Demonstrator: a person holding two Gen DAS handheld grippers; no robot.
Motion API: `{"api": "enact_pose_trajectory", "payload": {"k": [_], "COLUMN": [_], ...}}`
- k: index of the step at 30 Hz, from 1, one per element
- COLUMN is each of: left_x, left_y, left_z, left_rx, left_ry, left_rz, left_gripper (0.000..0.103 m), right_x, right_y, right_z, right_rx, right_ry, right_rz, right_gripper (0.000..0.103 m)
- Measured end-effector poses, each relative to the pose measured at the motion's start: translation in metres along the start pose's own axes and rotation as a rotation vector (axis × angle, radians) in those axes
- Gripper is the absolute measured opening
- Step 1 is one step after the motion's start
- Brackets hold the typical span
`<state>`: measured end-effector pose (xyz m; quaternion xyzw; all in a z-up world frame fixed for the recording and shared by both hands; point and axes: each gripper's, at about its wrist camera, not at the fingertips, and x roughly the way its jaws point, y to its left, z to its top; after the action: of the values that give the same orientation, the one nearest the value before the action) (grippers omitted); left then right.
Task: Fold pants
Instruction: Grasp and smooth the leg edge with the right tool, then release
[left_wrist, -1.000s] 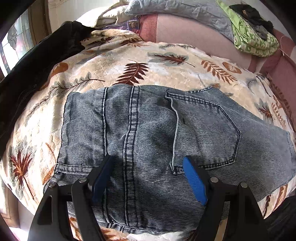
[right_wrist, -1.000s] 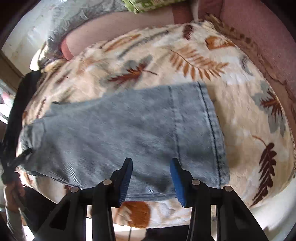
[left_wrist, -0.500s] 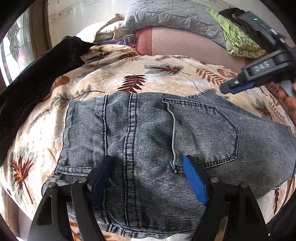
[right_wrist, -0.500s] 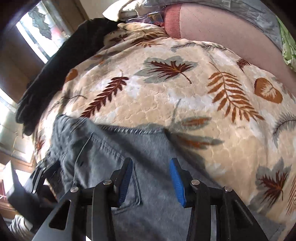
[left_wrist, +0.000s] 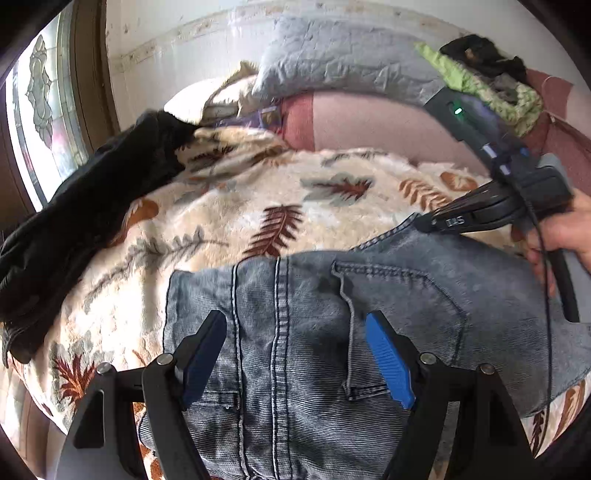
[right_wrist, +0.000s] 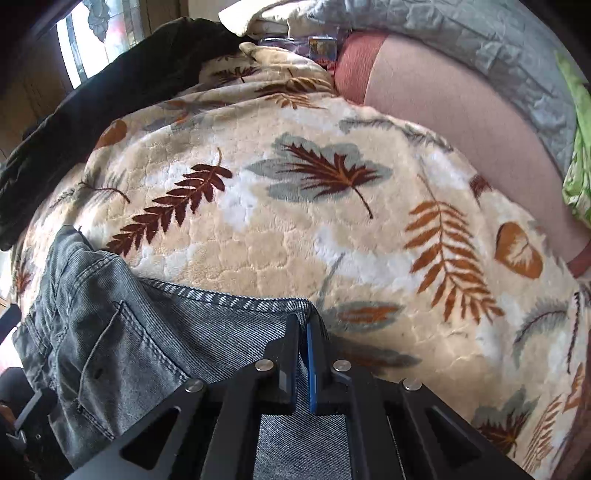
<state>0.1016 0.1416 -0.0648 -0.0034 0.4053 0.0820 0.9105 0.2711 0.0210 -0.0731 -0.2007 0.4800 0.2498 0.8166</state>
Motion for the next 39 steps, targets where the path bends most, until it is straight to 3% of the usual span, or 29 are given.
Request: {"api": "enact_pose_trajectory", "payload": {"k": [2,5,10,14,16,19,20,23,26,29,31,33,34,36,37,39], "left_x": [0.042,0.040,0.040,0.041,0.043,0.044,0.044,0.040,0.023,0.003,0.013,0.027,0.027,0.024,0.018,0.004], "left_y": [0.001,-0.002,0.001,0.001,-0.001,-0.002,-0.003,0.000,0.004,0.005,0.001,0.001,0.001,0.001,0.002,0.001], "left_z": [-0.011,-0.016,-0.015,-0.017,-0.017,-0.016,-0.015,-0.013,-0.010,-0.013,-0.018,-0.024,-0.024,-0.018,-0.015,-0.012], "left_rx": [0.001,0.023,0.013,0.005,0.015,0.018,0.022,0.009,-0.015,-0.016,0.014,0.017,0.014,0.000,-0.011,-0.019], "left_ry": [0.201,0.149,0.153,0.155,0.149,0.156,0.157,0.161,0.130,0.072,0.120,0.162,0.150,0.169,0.153,0.106], "left_rz": [-0.005,0.013,0.006,0.001,0.009,0.017,0.020,0.010,-0.006,-0.019,-0.001,0.004,0.006,0.011,0.006,-0.006], "left_gripper": [0.078,0.082,0.082,0.082,0.083,0.083,0.083,0.083,0.083,0.083,0.083,0.085,0.087,0.086,0.086,0.086], "right_x": [0.015,0.041,0.011,-0.022,-0.016,0.026,0.025,-0.011,-0.051,-0.071,-0.073,-0.054,-0.039,-0.040,-0.049,-0.078], "right_y": [0.015,0.019,-0.006,-0.009,-0.008,-0.022,-0.031,-0.043,-0.056,-0.093,-0.131,-0.171,-0.191,-0.214,-0.218,-0.220], "right_z": [-0.005,-0.012,-0.013,-0.032,-0.046,-0.068,-0.072,-0.079,-0.110,-0.160,-0.192,-0.223,-0.237,-0.254,-0.255,-0.253], "right_rx": [-0.085,-0.083,0.107,0.200,0.244,0.325,0.380,0.419,0.441,0.557,0.642,0.768,0.825,0.927,0.950,0.919], "right_ry": [0.001,0.033,-0.033,-0.086,-0.053,0.070,0.046,-0.024,-0.076,-0.081,-0.091,-0.037,0.009,-0.057,-0.065,-0.127], "right_rz": [-0.097,-0.117,-0.019,0.057,0.101,0.115,0.168,0.179,0.206,0.193,0.134,0.065,0.093,0.235,0.248,0.187], "right_gripper": [0.003,0.004,0.006,0.007,0.008,0.008,0.007,0.008,0.009,0.013,0.026,0.044,0.041,0.040,0.040,0.040]}}
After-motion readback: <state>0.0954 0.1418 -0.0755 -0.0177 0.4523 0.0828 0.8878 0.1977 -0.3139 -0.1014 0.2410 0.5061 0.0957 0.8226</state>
